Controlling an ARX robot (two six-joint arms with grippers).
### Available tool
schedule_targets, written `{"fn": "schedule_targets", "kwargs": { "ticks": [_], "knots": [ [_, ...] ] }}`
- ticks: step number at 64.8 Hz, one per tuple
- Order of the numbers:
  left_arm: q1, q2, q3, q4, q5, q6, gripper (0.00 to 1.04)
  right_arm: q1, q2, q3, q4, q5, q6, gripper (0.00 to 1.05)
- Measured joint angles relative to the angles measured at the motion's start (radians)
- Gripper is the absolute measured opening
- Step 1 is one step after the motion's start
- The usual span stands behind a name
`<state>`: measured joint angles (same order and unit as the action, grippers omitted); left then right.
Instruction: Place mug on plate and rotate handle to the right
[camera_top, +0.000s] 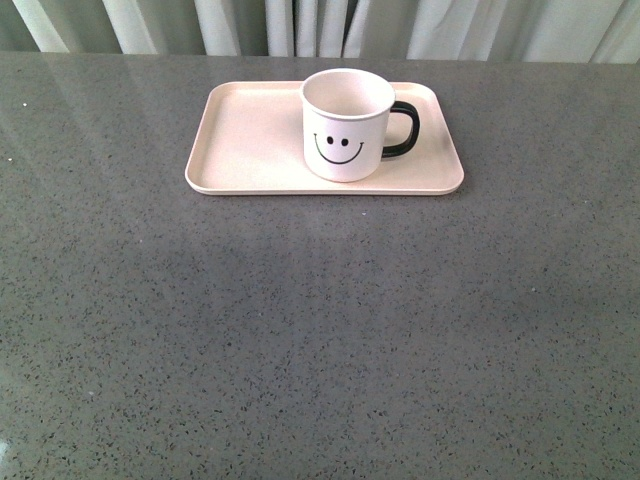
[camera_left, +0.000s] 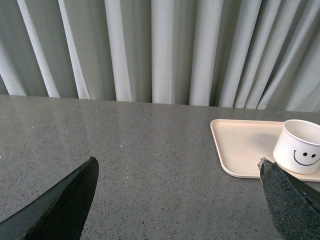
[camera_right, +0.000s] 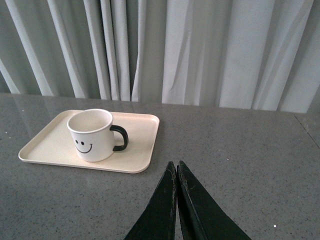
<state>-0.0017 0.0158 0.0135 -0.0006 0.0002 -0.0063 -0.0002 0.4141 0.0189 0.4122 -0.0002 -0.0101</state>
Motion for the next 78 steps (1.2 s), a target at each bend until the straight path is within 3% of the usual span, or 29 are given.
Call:
{"fn": "schedule_targets", "kwargs": {
  "ticks": [46,53,70,78],
  "knots": [
    [0.000,0.000,0.000,0.000,0.000,0.000,0.96,0.000,-0.237,0.000,-0.234,0.000,0.000,0.02],
    [0.000,0.000,0.000,0.000,0.000,0.000,0.96,0.000,-0.367,0.000,-0.395,0.002,0.000,0.02],
    [0.000,0.000,0.000,0.000,0.000,0.000,0.96,0.000,-0.407,0.000,-0.410,0.001,0.000,0.02],
    [0.000,0.000,0.000,0.000,0.000,0.000,0.96,0.000,-0.408,0.000,-0.410,0.001,0.000,0.20]
  ]
}}
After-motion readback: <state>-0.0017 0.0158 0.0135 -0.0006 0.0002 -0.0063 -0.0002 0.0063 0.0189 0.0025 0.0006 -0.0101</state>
